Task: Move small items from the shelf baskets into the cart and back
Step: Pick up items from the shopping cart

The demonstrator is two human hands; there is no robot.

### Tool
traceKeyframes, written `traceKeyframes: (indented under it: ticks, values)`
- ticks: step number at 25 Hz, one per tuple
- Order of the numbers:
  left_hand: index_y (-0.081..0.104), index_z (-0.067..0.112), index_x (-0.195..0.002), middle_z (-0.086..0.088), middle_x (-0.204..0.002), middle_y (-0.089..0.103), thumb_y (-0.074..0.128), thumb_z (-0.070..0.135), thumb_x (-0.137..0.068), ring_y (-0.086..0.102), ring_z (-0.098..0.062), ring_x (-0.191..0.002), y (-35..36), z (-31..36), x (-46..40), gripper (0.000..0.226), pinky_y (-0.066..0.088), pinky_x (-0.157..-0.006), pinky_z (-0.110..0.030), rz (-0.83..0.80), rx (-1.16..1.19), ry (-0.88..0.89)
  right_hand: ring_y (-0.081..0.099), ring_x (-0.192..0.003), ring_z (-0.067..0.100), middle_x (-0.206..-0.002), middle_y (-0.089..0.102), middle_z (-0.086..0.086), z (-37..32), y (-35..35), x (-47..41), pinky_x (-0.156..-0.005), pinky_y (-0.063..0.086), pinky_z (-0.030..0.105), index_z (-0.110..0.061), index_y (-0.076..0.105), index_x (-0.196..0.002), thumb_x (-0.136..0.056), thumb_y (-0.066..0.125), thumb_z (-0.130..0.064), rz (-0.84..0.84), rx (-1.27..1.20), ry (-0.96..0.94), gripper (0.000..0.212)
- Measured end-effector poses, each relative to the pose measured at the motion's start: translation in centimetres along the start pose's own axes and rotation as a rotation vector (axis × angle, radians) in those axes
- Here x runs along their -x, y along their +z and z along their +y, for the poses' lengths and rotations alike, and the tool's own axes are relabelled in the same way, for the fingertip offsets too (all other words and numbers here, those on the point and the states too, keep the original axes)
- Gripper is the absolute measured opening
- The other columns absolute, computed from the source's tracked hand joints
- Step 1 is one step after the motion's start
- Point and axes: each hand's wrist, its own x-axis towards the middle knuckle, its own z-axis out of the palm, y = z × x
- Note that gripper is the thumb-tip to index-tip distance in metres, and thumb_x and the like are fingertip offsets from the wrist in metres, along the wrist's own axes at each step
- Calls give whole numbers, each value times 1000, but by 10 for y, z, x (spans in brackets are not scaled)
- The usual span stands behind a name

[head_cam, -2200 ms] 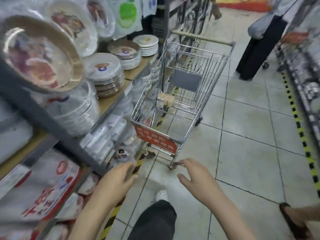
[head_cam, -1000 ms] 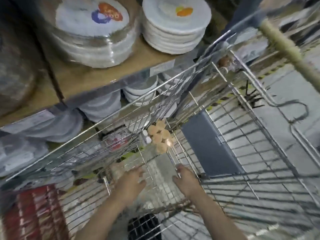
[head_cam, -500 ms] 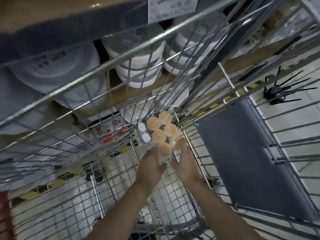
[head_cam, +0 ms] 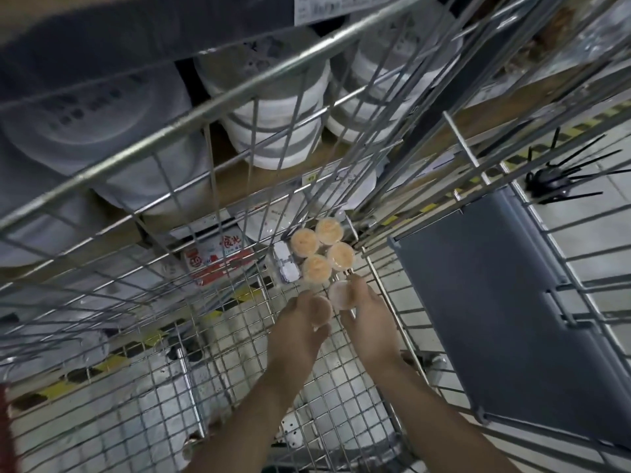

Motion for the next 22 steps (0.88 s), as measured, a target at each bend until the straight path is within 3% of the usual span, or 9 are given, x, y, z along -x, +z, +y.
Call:
traceKeyframes:
  ticks: [2,5,8,11,13,16,19,22]
  values:
    - [49,24,-121,4,-114,60,72,24,-81,60,-16,-104,-3,-4,5,46,52,-82,-30,-33,10,36,56,-104,21,-119,57,0,0,-1,-4,-85,50,38,-22,45,-134,-80,66,-7,-38,33,-30,60]
    - [51,25,-119,5,-110,62,72,22,-80,61,-15,-100,-16,-7,14,45,52,-82,-33,-48,83,60,57,-98,20,-110,58,-3,-2,-5,-2,-77,50,32,-23,52,-121,-74,70,-8,-92,44,-56,53]
    - [53,29,-114,10,-104,63,73,28,-79,61,-13,-96,-46,-14,34,40,51,-81,-27,-68,148,6,57,-86,14,-96,60,-7,-15,-22,17,-67,43,24,-19,55,-113,-76,72,-11,-132,-69,18,42]
    - [52,41,-96,23,-91,63,77,34,-76,61,1,-87,-94,-24,70,33,50,-76,-19,-48,251,2,59,-88,11,-95,63,-9,-43,-40,48,-63,41,15,-24,57,-112,-74,76,-9,-169,-232,84,45]
    - [53,41,-102,22,-94,63,79,35,-73,59,4,-90,-136,-38,103,39,49,-76,-19,-31,320,-26,59,-93,10,-98,64,-12,-76,-47,74,-68,43,12,-29,58,-109,-70,79,-10,-192,-340,85,48]
    - [56,34,-108,17,-98,63,81,24,-71,60,2,-89,-202,-65,168,46,47,-72,-16,-4,402,-102,62,-96,4,-98,65,-17,-140,-54,124,-78,51,20,-29,62,-106,-65,86,-26,-251,-444,37,47]
    - [58,35,-100,11,-98,65,81,11,-71,62,-5,-89,-281,-95,255,44,46,-71,-10,113,492,-145,61,-86,-10,-95,66,-17,-231,-58,196,-74,45,9,-27,63,-98,-68,82,-7,-340,-567,-40,41]
    - [55,37,-95,17,-94,64,79,13,-74,61,3,-85,-356,-130,350,40,46,-67,-7,259,540,-176,61,-82,-11,-93,67,-15,-322,-44,268,-74,45,8,-33,61,-95,-67,80,3,-396,-618,-121,49]
